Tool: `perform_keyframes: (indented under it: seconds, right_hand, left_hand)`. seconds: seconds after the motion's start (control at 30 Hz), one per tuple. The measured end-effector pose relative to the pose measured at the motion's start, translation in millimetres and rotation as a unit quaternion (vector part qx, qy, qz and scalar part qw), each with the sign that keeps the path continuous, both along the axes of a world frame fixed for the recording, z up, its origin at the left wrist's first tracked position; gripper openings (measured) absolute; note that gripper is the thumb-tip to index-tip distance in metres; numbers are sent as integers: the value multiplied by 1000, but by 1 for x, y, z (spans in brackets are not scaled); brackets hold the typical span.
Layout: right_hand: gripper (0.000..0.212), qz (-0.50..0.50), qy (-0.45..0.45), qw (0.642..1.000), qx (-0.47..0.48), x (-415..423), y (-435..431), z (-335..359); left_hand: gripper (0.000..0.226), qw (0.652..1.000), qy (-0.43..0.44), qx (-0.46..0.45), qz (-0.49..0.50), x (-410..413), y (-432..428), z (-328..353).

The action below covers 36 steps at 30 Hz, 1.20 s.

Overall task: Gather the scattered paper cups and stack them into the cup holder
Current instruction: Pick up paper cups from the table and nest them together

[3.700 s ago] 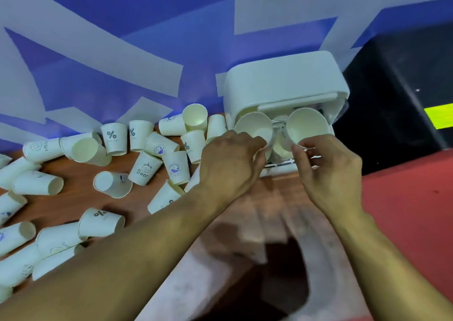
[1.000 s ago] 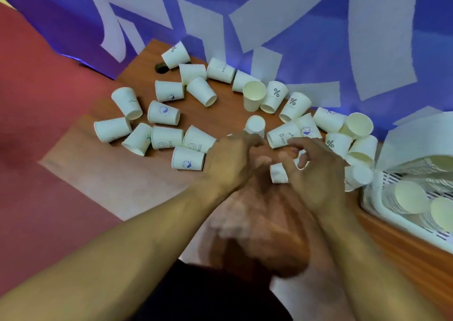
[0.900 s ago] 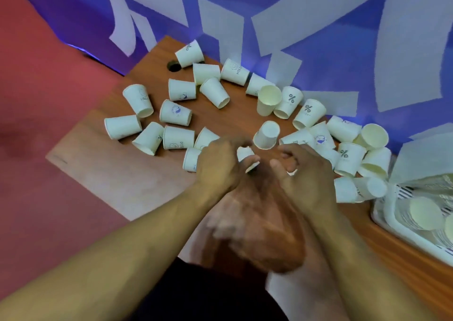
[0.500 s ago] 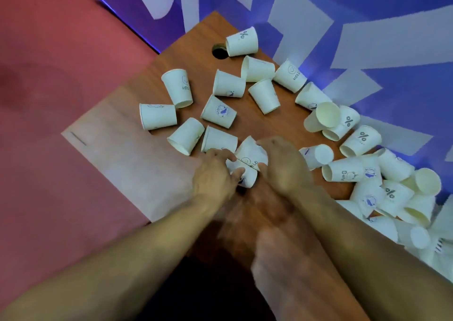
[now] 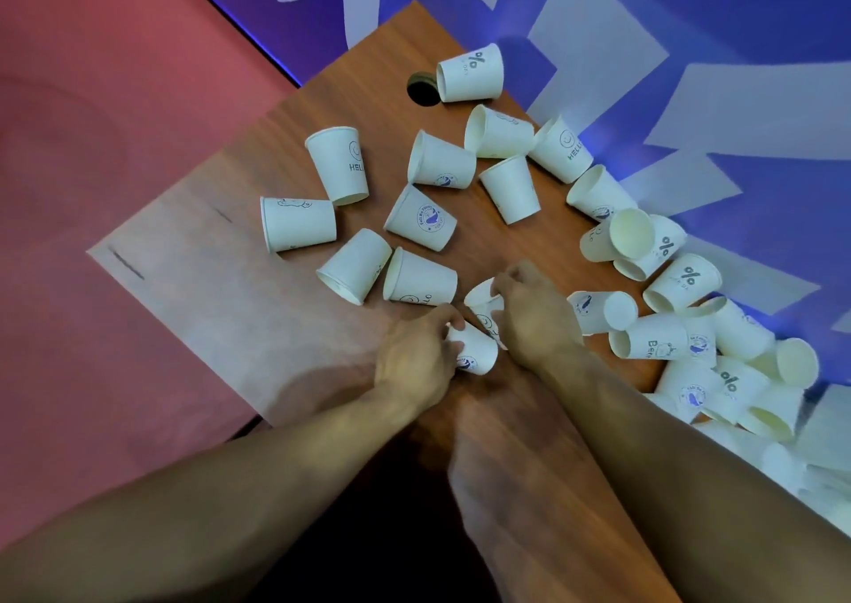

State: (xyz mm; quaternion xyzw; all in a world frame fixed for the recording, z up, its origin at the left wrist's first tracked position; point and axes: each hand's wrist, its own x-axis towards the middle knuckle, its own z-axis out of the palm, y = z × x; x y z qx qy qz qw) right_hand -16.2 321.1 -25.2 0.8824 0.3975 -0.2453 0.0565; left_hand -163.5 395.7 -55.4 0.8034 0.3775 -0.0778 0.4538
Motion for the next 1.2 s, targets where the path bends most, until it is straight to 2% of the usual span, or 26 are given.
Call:
perform_keyframes:
  seconds: [0.17, 0.27, 0.4, 0.5, 0.57, 0.63, 0.8, 0.93, 1.07, 1.2]
  right_hand:
    - [21, -84, -41, 993, 74, -4, -17, 22]
    - [19, -148, -76, 975, 147, -10, -30, 44]
    - [16, -247, -134, 916, 288, -22, -65, 75]
    - [13, -318, -165, 862, 358, -34, -111, 92]
    - [10, -333, -199, 836, 389, -42, -147, 98]
    - [9, -339, -220, 821, 403, -49, -184, 103]
    - [9, -367, -256, 794, 411, -46, -265, 109]
    - [8, -408, -285, 748, 439, -41, -327, 110]
    - [9, -422, -309, 731, 439, -37, -388, 105]
    - [8, -464, -306, 706, 438, -29, -443, 98]
  left_hand:
    - [38, 997, -56, 22, -44, -5, -4, 14]
    - [51, 994, -88, 40, -48, -2, -13, 29]
    - [45, 988, -143, 50, -32, 3, -37, 49]
    - [27, 980, -181, 75, -37, 6, -65, 64]
    - [25, 971, -218, 86, -45, 9, -88, 75]
    - [26, 961, -250, 94, -67, 15, -113, 88]
    - [11, 944, -285, 96, -132, 42, -183, 109]
    - [9, 922, -308, 139, -190, 64, -238, 121]
    - [9, 896, -338, 164, -237, 85, -289, 122]
    - [11, 886, -344, 164, -265, 104, -335, 123]
